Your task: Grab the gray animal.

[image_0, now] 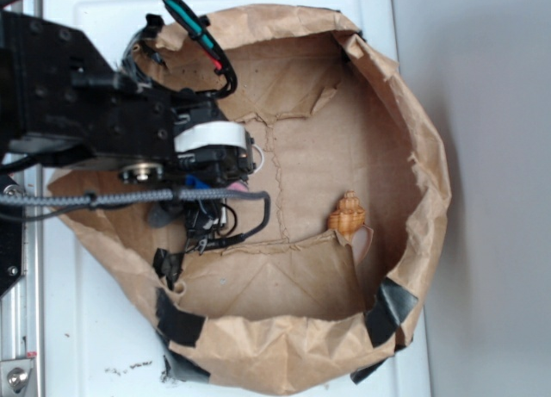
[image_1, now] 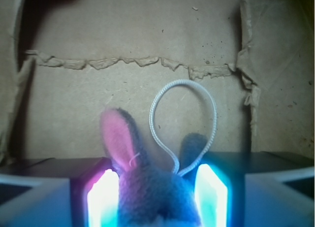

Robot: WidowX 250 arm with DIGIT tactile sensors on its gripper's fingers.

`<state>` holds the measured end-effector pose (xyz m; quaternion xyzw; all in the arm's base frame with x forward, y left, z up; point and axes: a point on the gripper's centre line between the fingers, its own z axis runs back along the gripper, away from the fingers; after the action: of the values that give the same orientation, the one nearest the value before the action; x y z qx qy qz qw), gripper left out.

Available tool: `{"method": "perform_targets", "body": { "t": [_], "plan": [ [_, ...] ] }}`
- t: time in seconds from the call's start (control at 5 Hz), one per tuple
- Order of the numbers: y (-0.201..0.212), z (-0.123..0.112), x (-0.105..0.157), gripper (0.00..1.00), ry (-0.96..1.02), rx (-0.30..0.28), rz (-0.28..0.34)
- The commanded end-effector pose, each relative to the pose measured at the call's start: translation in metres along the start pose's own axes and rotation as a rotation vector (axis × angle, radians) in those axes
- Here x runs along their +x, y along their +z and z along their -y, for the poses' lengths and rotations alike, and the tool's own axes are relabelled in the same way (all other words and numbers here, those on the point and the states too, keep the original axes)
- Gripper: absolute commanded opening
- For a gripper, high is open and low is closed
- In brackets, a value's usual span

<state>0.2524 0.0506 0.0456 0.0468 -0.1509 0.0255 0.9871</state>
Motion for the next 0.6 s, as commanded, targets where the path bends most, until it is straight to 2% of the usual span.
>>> {"method": "perform_targets", "body": {
  "t": [0.0, 0.2, 0.4],
  "plan": [
    [0.079, 0.004, 0.054, 0.00, 0.107, -0.107, 0.060],
    [0.096, 0.007, 0.063, 0.00, 0.137, -0.106, 0.061],
    [0.125, 0.018, 0.061, 0.00, 0.071, -0.129, 0.079]
  ]
}}
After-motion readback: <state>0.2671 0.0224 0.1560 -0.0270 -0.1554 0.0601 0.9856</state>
